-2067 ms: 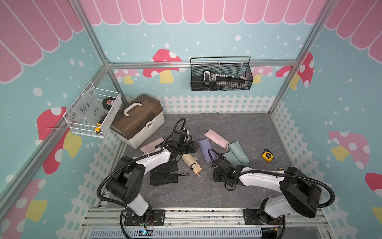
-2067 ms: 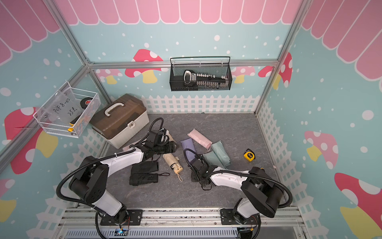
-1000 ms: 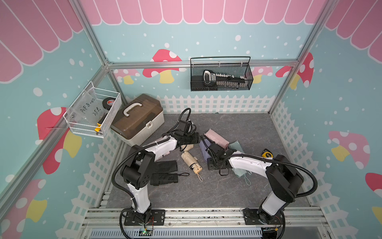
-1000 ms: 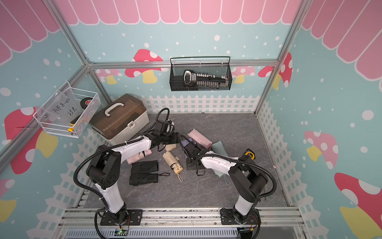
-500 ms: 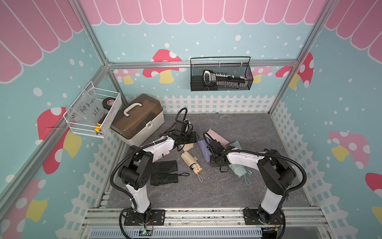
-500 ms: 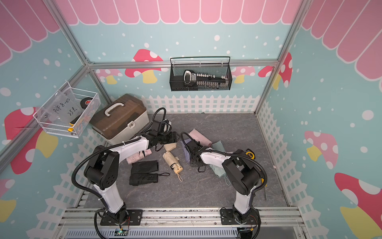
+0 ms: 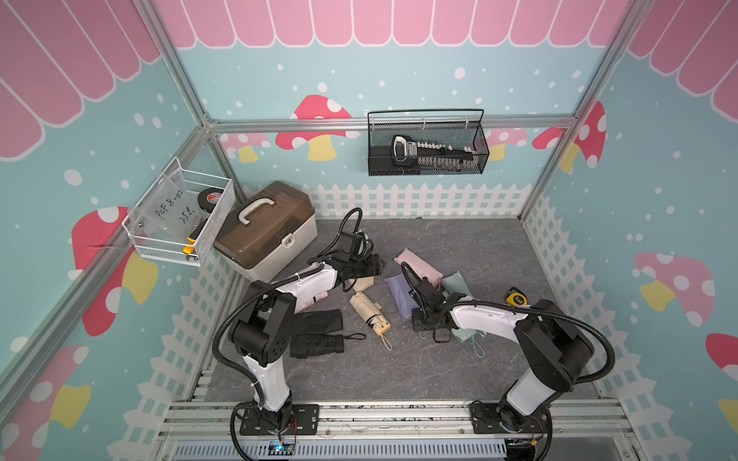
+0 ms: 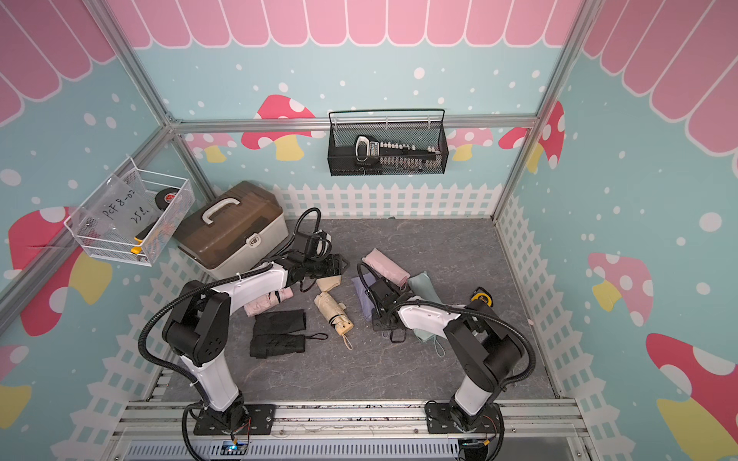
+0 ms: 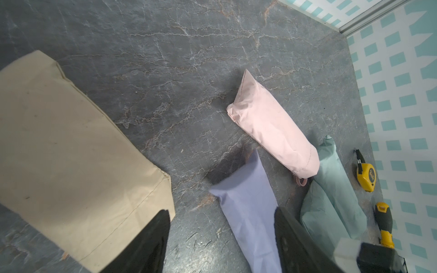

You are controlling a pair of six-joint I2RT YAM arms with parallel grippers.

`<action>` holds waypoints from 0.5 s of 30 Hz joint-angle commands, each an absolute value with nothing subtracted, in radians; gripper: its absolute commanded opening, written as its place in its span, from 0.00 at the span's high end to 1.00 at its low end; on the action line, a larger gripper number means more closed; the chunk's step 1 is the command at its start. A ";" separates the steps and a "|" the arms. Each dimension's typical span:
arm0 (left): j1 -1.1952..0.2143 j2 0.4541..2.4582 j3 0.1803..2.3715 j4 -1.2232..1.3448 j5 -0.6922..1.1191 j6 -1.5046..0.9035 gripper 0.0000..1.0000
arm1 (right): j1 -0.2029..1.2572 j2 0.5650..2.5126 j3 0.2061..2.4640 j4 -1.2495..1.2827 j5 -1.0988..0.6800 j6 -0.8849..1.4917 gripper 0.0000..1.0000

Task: Take umbrellas out of sleeves
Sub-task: Move the umbrella to the center of the board.

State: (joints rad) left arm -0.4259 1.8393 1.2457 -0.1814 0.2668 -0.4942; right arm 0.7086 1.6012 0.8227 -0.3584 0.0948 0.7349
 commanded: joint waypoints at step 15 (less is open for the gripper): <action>-0.546 1.940 1.182 0.013 0.523 -0.709 0.28 | 0.713 1.190 0.516 -0.527 0.022 0.844 1.00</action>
